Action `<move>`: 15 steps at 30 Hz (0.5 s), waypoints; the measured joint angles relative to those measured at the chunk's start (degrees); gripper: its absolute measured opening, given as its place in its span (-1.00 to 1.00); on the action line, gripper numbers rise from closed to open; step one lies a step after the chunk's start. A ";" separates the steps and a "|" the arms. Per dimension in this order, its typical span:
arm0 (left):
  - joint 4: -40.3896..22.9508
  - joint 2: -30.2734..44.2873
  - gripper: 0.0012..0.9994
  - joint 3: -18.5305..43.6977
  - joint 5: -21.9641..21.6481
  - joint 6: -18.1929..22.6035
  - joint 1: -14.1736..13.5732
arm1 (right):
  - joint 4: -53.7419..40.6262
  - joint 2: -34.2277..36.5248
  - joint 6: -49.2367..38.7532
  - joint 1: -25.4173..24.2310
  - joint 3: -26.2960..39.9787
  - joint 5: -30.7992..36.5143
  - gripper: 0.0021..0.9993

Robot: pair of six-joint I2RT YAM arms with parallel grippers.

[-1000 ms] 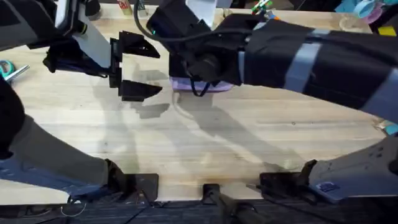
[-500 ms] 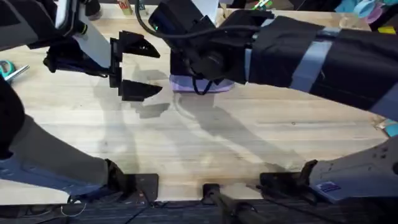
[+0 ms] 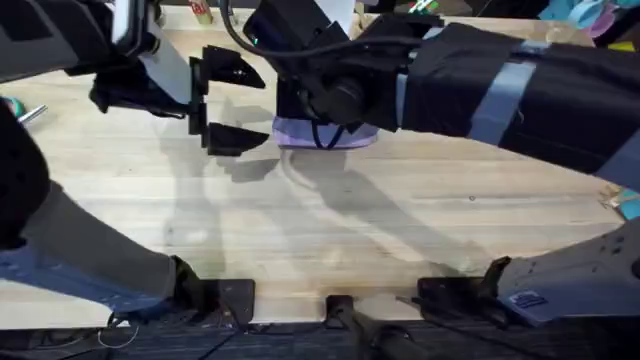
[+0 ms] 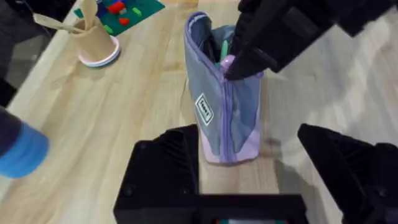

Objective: Unzip the bag, pick up the pens from the table one at a time and place them inside, then zip the bag closed.

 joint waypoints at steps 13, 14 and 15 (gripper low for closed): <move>9.69 6.41 0.99 0.00 1.81 -11.59 -6.73 | 0.09 0.00 -0.02 0.00 0.00 0.02 -0.94; 10.55 6.91 0.99 0.00 1.84 -12.67 -6.82 | 0.09 0.00 0.00 0.00 0.00 0.02 -0.94; 11.44 7.39 0.99 0.00 1.86 -13.78 -6.87 | 0.09 -0.02 -0.02 0.00 0.00 0.02 -0.94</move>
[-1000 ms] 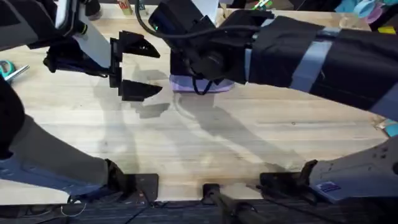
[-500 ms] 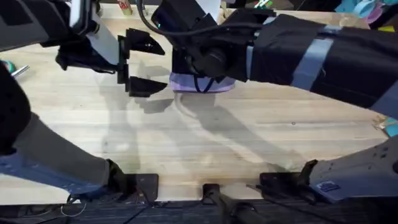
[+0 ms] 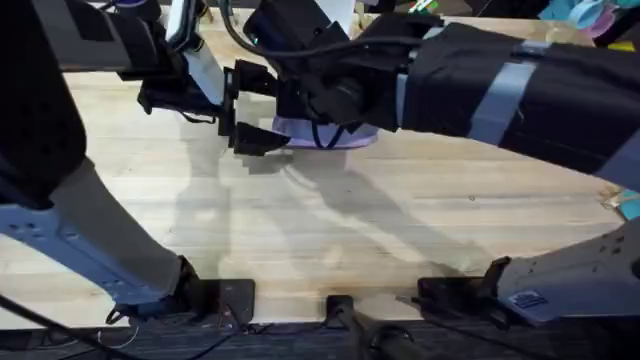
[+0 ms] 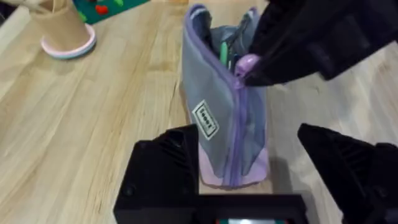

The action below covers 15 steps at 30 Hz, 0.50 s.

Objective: Unzip the bag, pick up the pens from the table one at a time and place them inside, then zip the bag closed.

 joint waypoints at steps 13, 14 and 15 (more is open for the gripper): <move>11.97 0.81 0.99 0.00 1.07 -13.74 -2.78 | 0.31 0.02 -0.01 0.00 0.00 0.00 -0.94; 12.04 0.81 0.99 0.00 1.07 -14.46 -3.19 | 0.31 0.02 0.00 0.00 0.00 0.01 -0.94; 12.11 0.81 0.99 0.00 1.07 -15.04 -3.50 | 0.32 0.02 0.00 0.00 0.00 0.02 -0.94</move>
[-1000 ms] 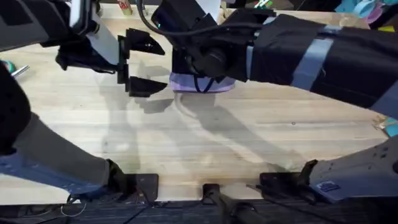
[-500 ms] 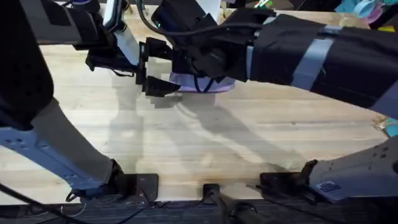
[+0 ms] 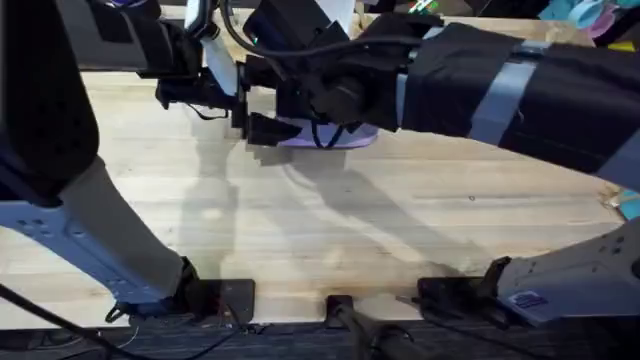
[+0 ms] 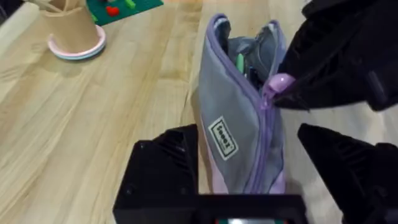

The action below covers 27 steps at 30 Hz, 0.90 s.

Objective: Unzip the bag, pick up the pens from the table one at a time and place them inside, then zip the bag closed.

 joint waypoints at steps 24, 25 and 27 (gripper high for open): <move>0.25 0.00 -0.92 0.00 -0.22 -2.57 -0.61 | 0.16 0.00 -6.94 -3.00 0.00 -1.85 -0.94; 0.25 0.00 -0.92 0.00 -0.24 -2.58 -0.61 | 0.16 0.00 -7.66 -3.30 0.00 -2.41 -0.94; 0.25 0.00 -0.92 0.00 -0.30 -2.58 -0.61 | -0.20 0.00 -9.03 -4.11 0.00 -3.89 -0.94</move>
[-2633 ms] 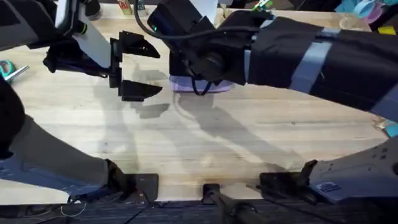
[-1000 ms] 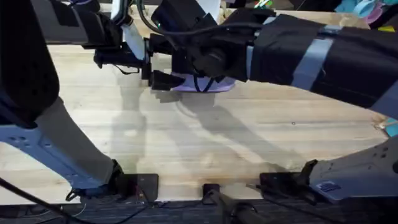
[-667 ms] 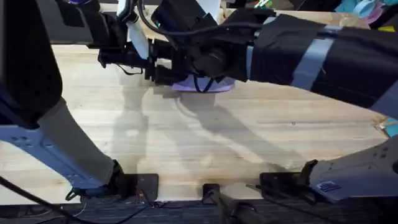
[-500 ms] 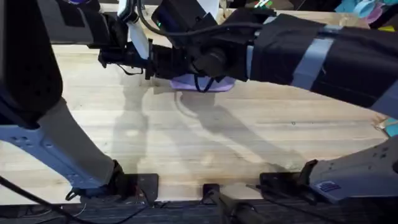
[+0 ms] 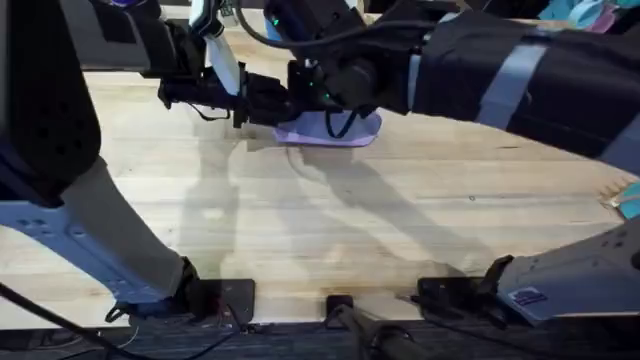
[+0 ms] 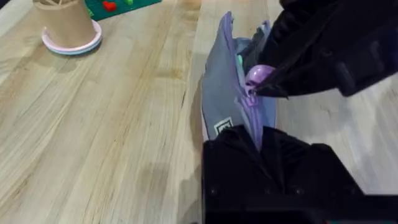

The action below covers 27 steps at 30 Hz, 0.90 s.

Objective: Unzip the bag, pick up the pens from the table one at a time and place them inside, then zip the bag closed.

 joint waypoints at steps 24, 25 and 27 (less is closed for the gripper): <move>0.17 0.00 -0.91 0.00 -0.38 0.00 -0.81 | -9.08 0.00 -8.05 -20.23 0.00 -4.86 -0.94; 0.05 0.00 -0.91 0.00 -0.40 0.00 -0.77 | -9.10 0.00 -8.07 -21.10 0.00 -3.87 -0.94; -0.24 0.00 -0.91 -0.02 -0.40 0.00 -0.63 | -9.08 -0.02 -8.05 -22.42 0.00 -2.56 -0.95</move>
